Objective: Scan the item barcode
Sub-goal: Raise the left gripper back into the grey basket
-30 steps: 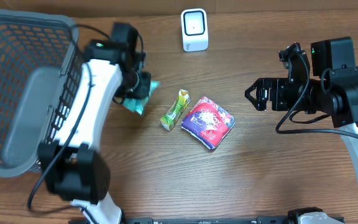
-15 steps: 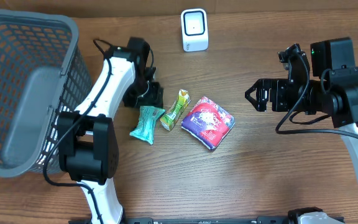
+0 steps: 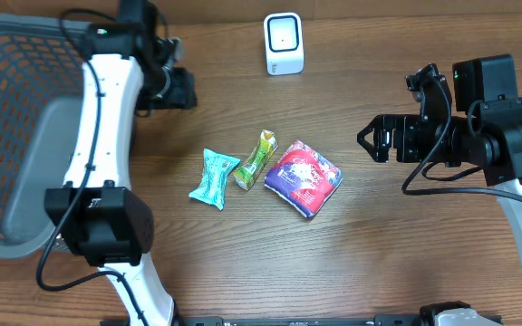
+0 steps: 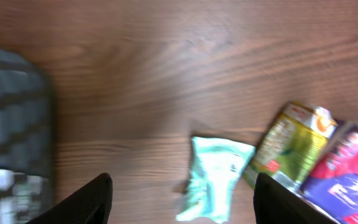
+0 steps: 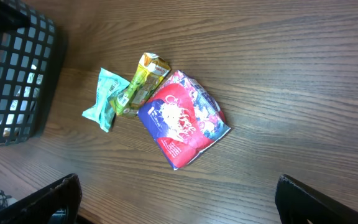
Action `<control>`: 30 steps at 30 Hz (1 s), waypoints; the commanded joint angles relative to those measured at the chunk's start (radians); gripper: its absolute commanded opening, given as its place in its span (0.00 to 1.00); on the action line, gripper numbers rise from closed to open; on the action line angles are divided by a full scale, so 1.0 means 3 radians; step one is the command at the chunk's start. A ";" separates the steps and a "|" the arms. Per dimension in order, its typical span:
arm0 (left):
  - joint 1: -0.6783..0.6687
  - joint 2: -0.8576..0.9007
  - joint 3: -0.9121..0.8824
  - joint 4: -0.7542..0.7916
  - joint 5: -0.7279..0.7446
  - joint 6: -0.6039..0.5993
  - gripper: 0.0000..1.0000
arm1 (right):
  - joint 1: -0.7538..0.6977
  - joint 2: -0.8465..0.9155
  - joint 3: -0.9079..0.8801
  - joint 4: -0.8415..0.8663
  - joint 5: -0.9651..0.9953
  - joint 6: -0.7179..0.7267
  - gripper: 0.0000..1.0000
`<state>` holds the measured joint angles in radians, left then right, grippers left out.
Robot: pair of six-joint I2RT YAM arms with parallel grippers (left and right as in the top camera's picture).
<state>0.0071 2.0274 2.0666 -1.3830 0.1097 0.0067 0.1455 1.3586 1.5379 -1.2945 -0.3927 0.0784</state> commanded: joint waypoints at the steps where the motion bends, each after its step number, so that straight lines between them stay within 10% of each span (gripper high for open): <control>1: 0.0093 -0.0052 0.0148 -0.0003 -0.0066 0.0322 0.64 | 0.0017 -0.0020 0.0085 0.0032 -0.0005 0.0011 1.00; 30: 0.0401 -0.0052 0.0743 -0.0153 -0.0547 0.0587 0.66 | 0.0017 -0.0020 0.0085 0.0017 -0.0008 0.0014 1.00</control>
<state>0.0917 2.0274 2.2669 -1.4372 -0.0200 0.1867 0.1455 1.3586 1.5379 -1.2942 -0.3927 0.0784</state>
